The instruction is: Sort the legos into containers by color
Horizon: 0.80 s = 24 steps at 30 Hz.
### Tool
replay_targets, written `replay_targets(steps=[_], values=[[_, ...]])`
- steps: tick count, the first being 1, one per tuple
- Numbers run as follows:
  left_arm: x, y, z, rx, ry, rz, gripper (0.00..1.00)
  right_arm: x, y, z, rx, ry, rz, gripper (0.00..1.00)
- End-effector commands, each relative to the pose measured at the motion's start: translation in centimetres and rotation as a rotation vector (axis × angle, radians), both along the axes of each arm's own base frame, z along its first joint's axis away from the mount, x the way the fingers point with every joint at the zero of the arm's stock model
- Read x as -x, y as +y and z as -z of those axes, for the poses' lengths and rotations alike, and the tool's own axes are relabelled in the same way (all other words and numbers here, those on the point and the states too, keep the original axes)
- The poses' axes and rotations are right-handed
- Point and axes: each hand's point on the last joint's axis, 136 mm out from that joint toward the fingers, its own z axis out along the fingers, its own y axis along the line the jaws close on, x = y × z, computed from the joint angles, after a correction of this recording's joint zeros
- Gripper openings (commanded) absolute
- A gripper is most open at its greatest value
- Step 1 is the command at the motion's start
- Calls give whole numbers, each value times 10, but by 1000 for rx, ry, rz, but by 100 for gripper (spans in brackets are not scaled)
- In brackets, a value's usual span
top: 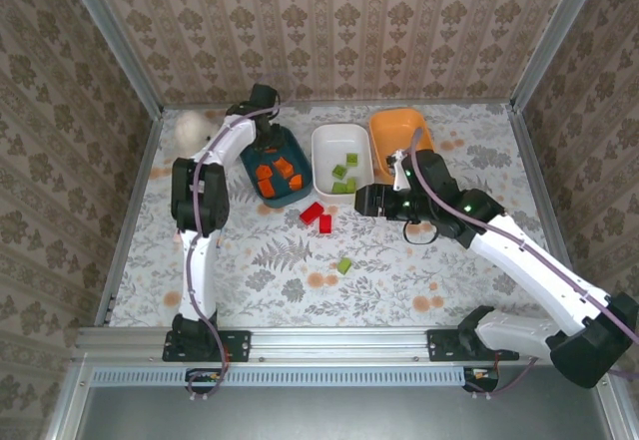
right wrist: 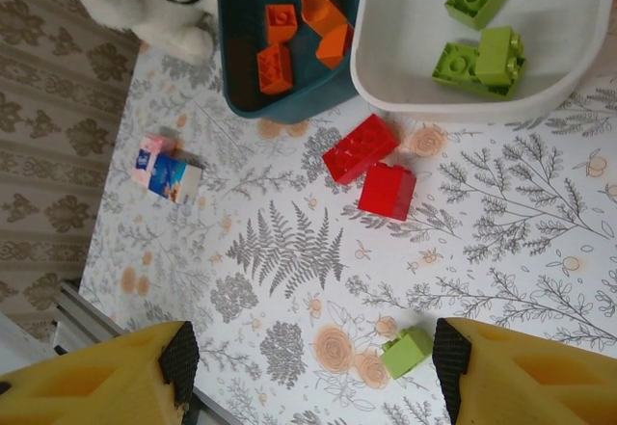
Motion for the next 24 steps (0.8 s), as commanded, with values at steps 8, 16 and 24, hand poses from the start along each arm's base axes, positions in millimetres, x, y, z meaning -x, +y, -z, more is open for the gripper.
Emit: replay_targets(steps=[8, 16, 24], values=[[2, 3, 16, 55, 75, -31, 49, 2, 32, 40, 169, 72, -116, 69], [10, -3, -47, 122, -32, -23, 61, -11, 60, 91, 352, 122, -124, 72], [65, -8, -151, 265, -199, -15, 66, -33, 88, 141, 424, 195, -69, 76]])
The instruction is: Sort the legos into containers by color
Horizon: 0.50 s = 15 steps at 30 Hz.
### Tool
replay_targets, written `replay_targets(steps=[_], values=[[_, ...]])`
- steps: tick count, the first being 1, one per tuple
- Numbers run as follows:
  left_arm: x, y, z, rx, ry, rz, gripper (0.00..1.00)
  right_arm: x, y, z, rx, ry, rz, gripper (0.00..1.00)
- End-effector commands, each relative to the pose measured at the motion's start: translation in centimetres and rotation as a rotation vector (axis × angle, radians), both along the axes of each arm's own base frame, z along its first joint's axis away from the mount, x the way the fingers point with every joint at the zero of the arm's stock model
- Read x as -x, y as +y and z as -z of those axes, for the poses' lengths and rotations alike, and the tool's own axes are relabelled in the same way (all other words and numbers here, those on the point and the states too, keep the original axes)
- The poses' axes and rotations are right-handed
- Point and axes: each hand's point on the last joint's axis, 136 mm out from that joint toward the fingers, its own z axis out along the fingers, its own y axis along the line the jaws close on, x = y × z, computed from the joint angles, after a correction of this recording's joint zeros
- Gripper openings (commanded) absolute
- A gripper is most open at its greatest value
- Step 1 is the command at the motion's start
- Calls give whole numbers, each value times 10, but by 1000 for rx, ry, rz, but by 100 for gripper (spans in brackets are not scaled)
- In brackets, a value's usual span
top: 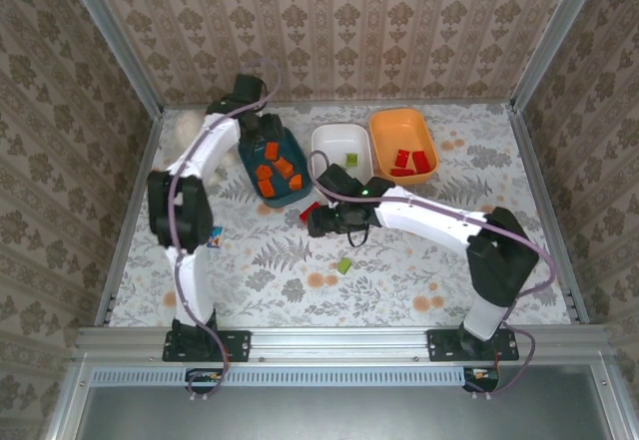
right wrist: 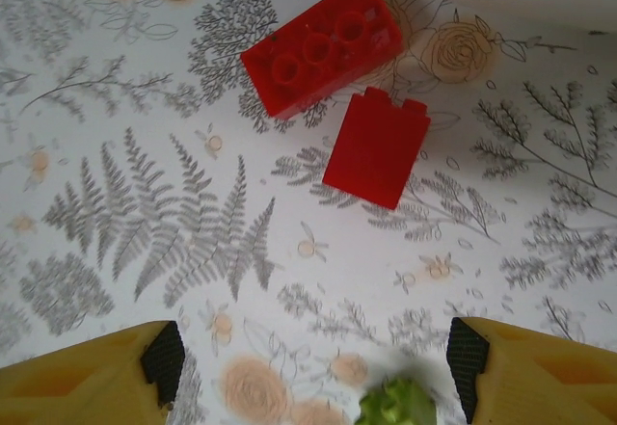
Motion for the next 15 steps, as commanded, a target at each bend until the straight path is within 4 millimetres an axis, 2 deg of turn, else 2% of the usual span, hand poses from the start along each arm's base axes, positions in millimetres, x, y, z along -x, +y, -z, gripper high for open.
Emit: replay_targets(steps=[1, 2, 6, 9, 15], values=[[32, -5, -57, 130, -99, -4, 67, -12, 2, 13, 48, -6, 60, 77], [45, -4, -63, 174, -111, -6, 69, -14, 2, 19, 64, -2, 66, 77], [97, 5, -68, 292, -123, -18, 71, -17, 0, 38, 108, 19, 87, 76], [142, 14, -61, 328, -114, -31, 72, -18, 5, 49, 103, 37, 84, 72], [205, 31, -50, 413, -97, -93, 74, -23, 9, 66, 122, 50, 81, 69]])
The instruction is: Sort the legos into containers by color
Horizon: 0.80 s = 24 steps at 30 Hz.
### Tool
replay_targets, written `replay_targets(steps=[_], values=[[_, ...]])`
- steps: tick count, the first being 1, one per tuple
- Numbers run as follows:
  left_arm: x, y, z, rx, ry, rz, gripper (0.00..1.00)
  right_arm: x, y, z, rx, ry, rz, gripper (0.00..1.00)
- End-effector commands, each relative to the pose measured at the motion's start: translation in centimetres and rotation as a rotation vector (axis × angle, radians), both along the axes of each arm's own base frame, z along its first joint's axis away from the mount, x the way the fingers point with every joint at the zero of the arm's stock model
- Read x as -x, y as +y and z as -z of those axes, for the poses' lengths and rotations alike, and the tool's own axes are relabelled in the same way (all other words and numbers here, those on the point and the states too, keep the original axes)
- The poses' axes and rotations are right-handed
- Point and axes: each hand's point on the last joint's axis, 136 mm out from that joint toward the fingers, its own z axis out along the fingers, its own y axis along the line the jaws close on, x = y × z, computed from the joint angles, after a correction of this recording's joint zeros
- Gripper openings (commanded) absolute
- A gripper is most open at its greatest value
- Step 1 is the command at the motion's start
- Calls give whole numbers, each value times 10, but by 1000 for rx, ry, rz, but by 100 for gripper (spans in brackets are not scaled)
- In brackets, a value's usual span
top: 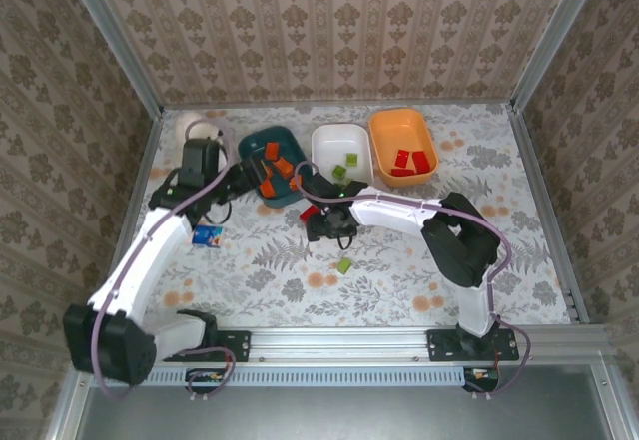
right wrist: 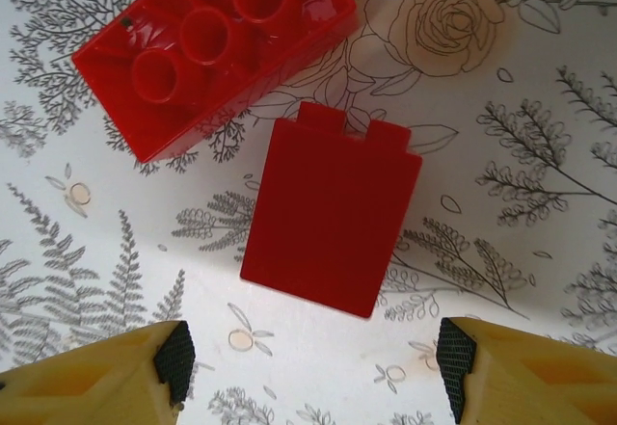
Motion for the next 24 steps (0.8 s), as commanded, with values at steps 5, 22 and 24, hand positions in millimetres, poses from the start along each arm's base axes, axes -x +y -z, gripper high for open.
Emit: replay_targets(steps=[5, 22, 24], values=[[52, 6, 0, 126, 22, -30, 74, -17, 8, 9, 18, -21, 9, 67], [72, -19, 12, 86, 40, 104, 74, -16, -36, -45, 37, -103, 64, 26], [73, -32, 19, 48, 47, 169, 74, -8, -53, -66, 30, -138, 87, 25]])
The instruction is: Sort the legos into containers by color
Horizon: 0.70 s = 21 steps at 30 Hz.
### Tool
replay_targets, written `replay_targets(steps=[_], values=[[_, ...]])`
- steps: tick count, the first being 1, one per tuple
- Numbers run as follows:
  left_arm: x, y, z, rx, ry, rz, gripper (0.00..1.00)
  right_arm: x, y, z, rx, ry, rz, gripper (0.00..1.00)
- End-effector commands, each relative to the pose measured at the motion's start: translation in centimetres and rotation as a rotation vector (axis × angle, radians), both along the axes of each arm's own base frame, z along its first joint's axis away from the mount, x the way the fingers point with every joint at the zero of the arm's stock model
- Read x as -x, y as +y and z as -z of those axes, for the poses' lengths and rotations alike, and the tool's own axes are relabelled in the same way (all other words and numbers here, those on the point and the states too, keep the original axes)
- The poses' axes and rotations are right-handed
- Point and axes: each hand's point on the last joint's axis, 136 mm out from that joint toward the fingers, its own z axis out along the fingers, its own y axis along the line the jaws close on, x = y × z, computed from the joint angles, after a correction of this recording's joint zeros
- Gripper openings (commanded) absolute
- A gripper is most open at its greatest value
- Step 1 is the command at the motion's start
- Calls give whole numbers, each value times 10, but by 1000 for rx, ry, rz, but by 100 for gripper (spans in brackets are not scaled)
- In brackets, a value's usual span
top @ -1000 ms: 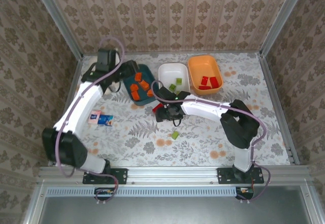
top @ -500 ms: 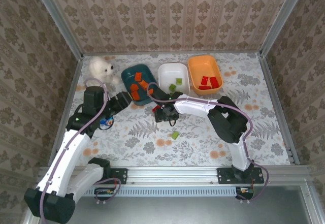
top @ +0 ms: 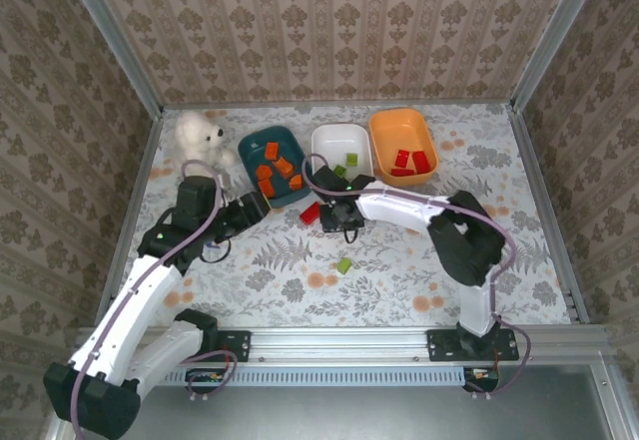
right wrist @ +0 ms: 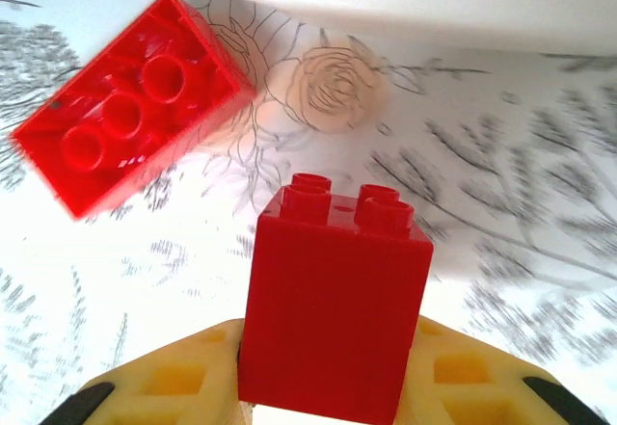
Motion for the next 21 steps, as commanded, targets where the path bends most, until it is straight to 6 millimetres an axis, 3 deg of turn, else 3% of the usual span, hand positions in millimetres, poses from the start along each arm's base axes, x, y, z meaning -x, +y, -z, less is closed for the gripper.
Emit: replay_targets(steps=[1, 5, 8, 10, 15, 21], values=[[3, -22, 3, -55, -23, 121, 74, 8, -34, -53, 0, -95, 45, 25], [3, -51, 5, -90, -42, 224, 74, 1, -88, -92, -21, -170, 154, 25], [-1, -71, 4, -101, -55, 286, 74, -24, -125, -115, -46, -227, 224, 25], [-4, -85, 2, -104, -63, 329, 74, -48, -138, -120, -59, -235, 243, 25], [-10, -113, 0, -130, -77, 429, 74, -126, -163, -102, -104, -166, 307, 25], [-7, -124, 9, -176, -79, 473, 74, -203, -173, -62, -134, -53, 340, 27]])
